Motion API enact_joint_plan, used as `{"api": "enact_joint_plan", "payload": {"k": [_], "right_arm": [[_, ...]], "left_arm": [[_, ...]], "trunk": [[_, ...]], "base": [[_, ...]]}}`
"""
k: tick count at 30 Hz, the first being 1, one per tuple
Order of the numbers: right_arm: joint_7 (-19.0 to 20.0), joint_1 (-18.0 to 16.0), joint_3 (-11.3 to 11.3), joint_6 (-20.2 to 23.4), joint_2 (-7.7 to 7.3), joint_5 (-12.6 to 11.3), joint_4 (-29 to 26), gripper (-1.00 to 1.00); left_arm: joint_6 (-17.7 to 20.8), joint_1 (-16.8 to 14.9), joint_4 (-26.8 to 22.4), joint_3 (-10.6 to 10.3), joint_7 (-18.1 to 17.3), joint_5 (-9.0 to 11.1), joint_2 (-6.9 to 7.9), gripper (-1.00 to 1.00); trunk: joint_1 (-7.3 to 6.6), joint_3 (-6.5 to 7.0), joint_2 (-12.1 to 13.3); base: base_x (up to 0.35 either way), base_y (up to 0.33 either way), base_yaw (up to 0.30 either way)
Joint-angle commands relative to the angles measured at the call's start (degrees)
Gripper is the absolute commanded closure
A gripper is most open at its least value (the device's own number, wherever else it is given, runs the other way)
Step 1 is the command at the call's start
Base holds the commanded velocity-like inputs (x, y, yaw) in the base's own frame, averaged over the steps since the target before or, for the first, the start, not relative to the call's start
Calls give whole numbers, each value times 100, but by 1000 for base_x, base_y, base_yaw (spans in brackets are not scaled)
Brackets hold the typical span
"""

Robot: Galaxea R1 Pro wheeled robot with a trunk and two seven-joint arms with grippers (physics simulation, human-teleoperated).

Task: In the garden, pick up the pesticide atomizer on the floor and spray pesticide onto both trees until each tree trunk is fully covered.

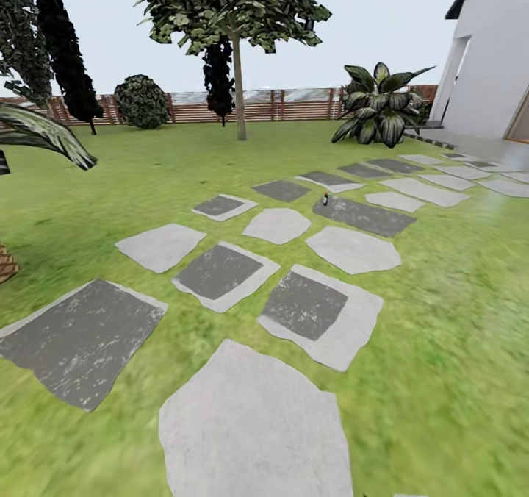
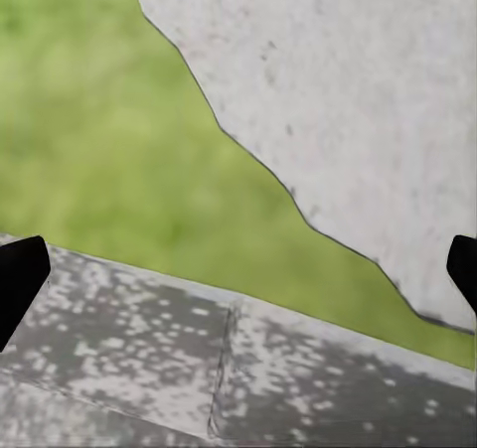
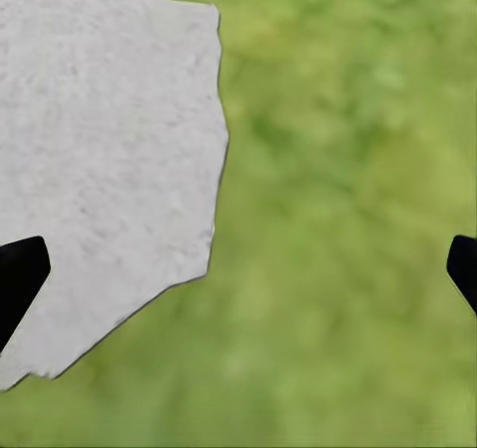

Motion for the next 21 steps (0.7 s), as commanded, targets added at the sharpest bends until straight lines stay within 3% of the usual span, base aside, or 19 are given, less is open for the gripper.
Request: {"api": "enact_joint_plan", "payload": {"k": [1,21], "right_arm": [[1,0,0,0,0,0,0,-100],[-4,0,0,0,0,0,0,-100]], "left_arm": [[0,0,0,0,-1,0,0,-100],[1,0,0,0,0,0,0,-100]], "trunk": [[0,0,0],[0,0,0]], "base": [[339,0,0],[339,0,0]]}}
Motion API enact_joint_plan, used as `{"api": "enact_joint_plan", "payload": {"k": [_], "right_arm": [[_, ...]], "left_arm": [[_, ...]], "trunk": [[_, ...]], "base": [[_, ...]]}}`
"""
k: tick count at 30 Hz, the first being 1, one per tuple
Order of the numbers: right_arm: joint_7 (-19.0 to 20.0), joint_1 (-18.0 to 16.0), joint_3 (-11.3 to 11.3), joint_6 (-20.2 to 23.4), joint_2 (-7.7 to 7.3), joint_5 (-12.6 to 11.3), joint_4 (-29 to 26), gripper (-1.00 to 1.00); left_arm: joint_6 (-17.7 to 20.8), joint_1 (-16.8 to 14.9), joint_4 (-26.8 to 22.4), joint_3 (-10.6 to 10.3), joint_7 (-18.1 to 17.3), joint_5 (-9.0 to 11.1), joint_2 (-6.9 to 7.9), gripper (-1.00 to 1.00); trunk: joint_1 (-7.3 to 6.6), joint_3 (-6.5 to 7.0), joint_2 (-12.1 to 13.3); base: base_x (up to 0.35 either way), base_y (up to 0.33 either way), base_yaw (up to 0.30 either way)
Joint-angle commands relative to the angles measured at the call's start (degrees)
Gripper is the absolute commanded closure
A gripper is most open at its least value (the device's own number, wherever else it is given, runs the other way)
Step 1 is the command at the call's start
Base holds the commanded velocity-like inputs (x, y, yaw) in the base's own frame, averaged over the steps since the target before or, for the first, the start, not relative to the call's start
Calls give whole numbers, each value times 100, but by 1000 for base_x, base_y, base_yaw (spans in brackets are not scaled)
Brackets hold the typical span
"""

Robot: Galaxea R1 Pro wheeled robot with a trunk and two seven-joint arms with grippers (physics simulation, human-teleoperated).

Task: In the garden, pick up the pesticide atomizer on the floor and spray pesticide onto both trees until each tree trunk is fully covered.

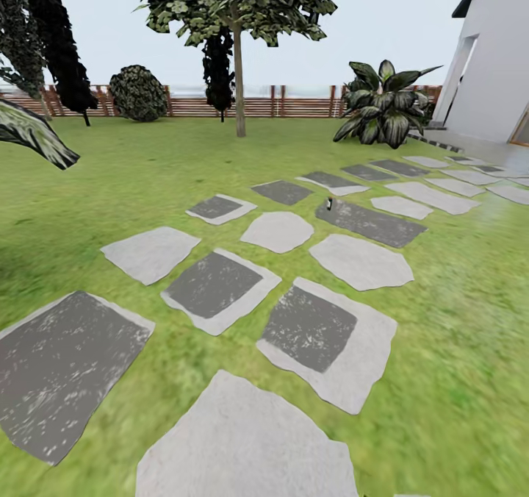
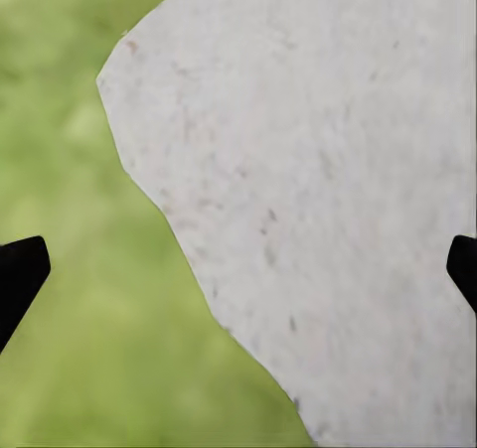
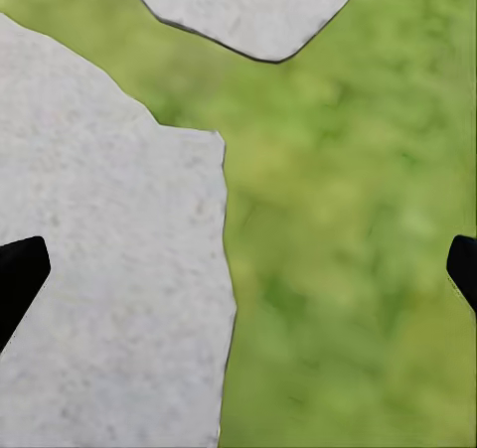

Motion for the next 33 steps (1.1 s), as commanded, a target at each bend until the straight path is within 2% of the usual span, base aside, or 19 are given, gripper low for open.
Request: {"api": "enact_joint_plan", "payload": {"k": [1,33], "right_arm": [[-4,0,0,0,0,0,0,-100],[5,0,0,2,0,11,11,-100]], "left_arm": [[0,0,0,0,-1,0,0,-100],[-6,0,0,0,-3,0,0,-100]], "trunk": [[0,0,0],[0,0,0]], "base": [[339,0,0],[339,0,0]]}}
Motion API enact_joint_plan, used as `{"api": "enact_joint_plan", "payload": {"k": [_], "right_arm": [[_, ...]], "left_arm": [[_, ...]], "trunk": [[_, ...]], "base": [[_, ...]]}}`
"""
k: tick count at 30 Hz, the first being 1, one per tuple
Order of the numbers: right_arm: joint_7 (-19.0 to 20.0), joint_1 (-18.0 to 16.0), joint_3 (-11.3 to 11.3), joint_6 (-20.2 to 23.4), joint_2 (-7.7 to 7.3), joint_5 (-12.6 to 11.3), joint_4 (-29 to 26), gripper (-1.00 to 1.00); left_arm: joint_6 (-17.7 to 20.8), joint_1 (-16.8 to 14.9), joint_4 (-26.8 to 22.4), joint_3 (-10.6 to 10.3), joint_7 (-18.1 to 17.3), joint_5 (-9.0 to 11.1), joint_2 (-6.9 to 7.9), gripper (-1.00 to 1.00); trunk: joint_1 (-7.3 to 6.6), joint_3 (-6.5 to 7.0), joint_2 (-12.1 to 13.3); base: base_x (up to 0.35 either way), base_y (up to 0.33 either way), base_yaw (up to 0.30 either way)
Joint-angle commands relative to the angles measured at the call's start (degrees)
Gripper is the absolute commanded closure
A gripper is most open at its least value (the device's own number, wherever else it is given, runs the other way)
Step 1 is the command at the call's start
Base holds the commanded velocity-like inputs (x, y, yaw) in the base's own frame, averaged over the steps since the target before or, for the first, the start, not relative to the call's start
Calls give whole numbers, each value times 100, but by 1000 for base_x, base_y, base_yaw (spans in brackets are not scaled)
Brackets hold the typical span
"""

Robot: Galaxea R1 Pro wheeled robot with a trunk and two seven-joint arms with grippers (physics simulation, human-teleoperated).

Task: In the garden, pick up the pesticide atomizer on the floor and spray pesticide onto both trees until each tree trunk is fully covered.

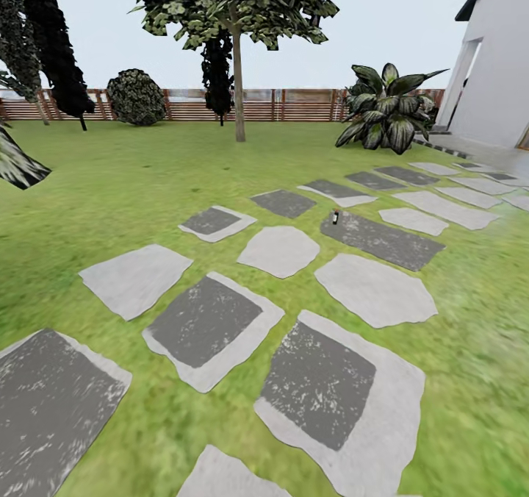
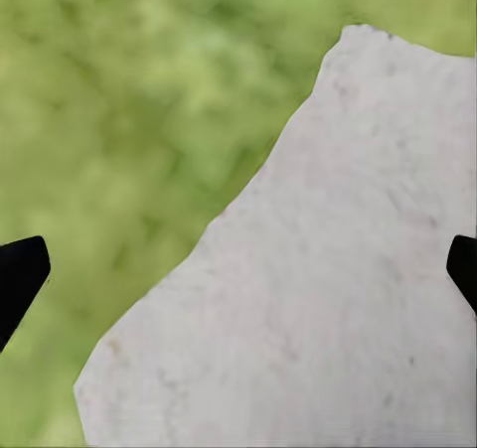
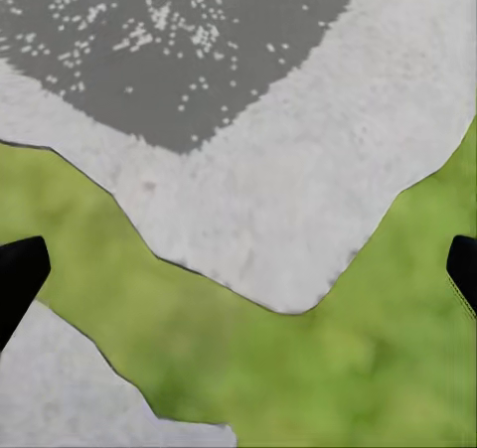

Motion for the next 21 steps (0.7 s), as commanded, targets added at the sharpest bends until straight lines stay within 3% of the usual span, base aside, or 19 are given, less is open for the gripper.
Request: {"api": "enact_joint_plan", "payload": {"k": [1,21], "right_arm": [[0,0,0,1,0,3,1,-100],[0,0,0,5,0,7,-2,-100]], "left_arm": [[0,0,0,0,0,0,0,-100],[4,0,0,0,1,0,0,-100]], "trunk": [[0,0,0],[0,0,0]], "base": [[339,0,0],[339,0,0]]}}
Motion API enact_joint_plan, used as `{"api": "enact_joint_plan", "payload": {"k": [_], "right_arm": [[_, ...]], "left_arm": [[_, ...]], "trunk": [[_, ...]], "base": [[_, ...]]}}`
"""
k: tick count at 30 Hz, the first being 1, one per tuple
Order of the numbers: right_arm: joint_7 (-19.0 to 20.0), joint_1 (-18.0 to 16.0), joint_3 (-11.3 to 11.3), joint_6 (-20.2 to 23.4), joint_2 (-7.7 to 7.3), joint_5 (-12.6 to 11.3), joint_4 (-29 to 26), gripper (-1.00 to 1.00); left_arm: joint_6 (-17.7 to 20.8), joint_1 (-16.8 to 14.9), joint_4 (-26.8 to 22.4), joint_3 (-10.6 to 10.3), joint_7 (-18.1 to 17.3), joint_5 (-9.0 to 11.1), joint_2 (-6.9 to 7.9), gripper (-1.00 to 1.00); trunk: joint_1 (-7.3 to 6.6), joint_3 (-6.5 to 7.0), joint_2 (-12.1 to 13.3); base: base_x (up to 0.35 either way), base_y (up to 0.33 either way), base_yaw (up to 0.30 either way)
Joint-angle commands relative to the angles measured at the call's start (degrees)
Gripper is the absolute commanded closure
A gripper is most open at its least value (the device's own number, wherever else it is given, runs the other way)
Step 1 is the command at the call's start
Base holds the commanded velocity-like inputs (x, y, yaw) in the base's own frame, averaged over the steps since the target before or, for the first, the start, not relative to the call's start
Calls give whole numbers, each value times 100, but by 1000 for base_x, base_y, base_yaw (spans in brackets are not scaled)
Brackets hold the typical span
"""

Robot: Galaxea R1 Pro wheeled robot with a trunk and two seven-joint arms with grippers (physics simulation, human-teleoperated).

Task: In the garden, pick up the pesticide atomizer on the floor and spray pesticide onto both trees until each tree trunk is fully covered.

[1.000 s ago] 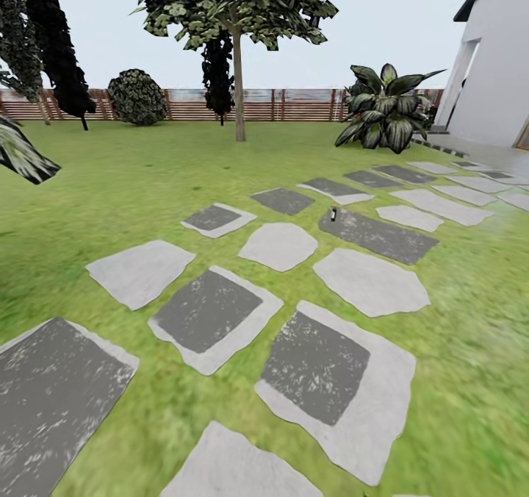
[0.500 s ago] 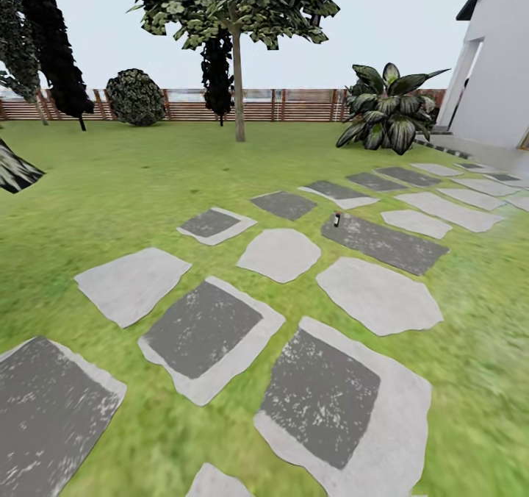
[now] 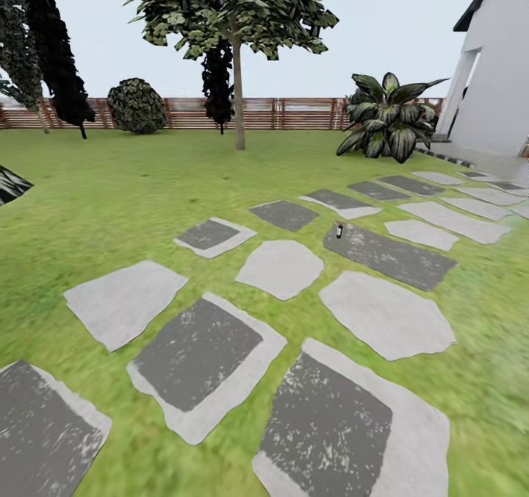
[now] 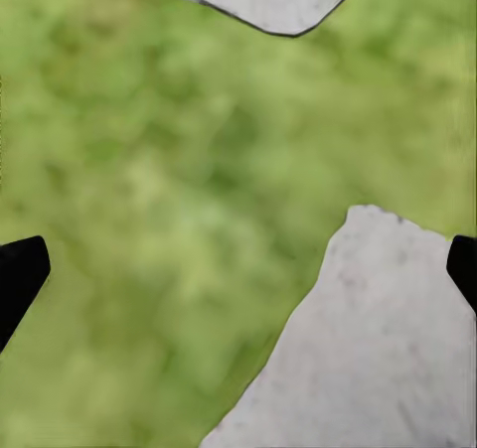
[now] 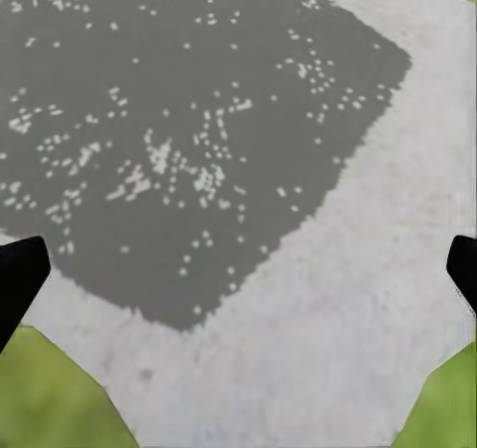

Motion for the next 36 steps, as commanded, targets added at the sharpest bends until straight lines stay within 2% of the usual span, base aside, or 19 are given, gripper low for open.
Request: {"api": "enact_joint_plan", "payload": {"k": [1,29,36], "right_arm": [[0,0,0,-2,0,0,0,-100],[-18,0,-5,-6,0,-9,0,-100],[-18,0,-4,-6,0,-9,0,-100]], "left_arm": [[1,0,0,0,0,0,0,-100],[1,0,0,0,1,0,0,-100],[-6,0,0,0,-2,0,0,-100]], "trunk": [[0,0,0],[0,0,0],[0,0,0]], "base": [[339,0,0],[339,0,-1],[339,0,-166]]}}
